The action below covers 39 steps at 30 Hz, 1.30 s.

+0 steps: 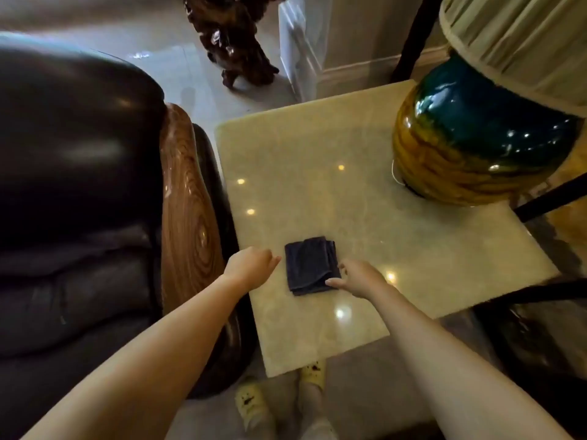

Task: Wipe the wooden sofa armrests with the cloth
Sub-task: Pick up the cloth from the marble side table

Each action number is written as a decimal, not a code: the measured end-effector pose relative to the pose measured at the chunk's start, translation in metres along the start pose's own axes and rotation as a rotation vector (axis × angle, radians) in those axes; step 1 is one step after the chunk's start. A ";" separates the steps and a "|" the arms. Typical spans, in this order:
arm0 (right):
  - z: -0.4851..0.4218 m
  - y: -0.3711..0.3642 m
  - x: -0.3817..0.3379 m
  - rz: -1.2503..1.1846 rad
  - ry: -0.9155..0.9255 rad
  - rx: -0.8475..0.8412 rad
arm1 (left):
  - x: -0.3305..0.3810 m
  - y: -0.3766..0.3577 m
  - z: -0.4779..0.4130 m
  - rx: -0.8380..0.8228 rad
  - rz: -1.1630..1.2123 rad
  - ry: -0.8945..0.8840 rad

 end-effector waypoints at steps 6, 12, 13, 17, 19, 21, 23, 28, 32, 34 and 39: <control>-0.032 -0.028 0.015 0.109 0.031 -0.002 | -0.003 -0.059 -0.028 -0.034 -0.024 -0.011; -0.086 -0.066 0.035 0.138 0.100 0.066 | 0.002 -0.128 -0.071 -0.070 -0.010 -0.033; -0.096 -0.072 0.038 0.147 0.109 0.080 | 0.002 -0.137 -0.078 -0.065 -0.030 -0.045; -0.136 -0.089 0.047 0.204 0.164 0.119 | 0.000 -0.169 -0.105 -0.043 -0.051 -0.045; -0.153 -0.097 0.052 0.236 0.200 0.107 | -0.003 -0.181 -0.119 -0.052 -0.068 -0.033; -0.167 -0.103 0.057 0.254 0.235 0.104 | -0.007 -0.192 -0.132 -0.073 -0.109 -0.028; -0.175 -0.105 0.062 0.254 0.275 0.141 | -0.011 -0.201 -0.140 -0.077 -0.147 -0.026; -0.184 -0.099 0.064 0.194 0.318 0.208 | -0.013 -0.204 -0.147 0.034 -0.157 -0.049; -0.182 -0.099 0.051 0.144 0.307 0.348 | -0.001 -0.199 -0.149 0.102 -0.196 -0.040; -0.181 -0.098 0.049 0.138 0.310 0.367 | 0.005 -0.194 -0.150 0.098 -0.246 -0.060; -0.172 -0.068 0.046 0.111 0.349 0.392 | 0.004 -0.145 -0.151 0.103 -0.231 -0.168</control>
Point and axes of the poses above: each hand's wrist, its own z-axis away from the middle knuckle, its own y-axis out of the back of the hand, x = y × z, the point moved 2 cm from there along -z, towards the middle knuckle, and after that the axes turned 2 degrees about -x, right-handed, at the moved point
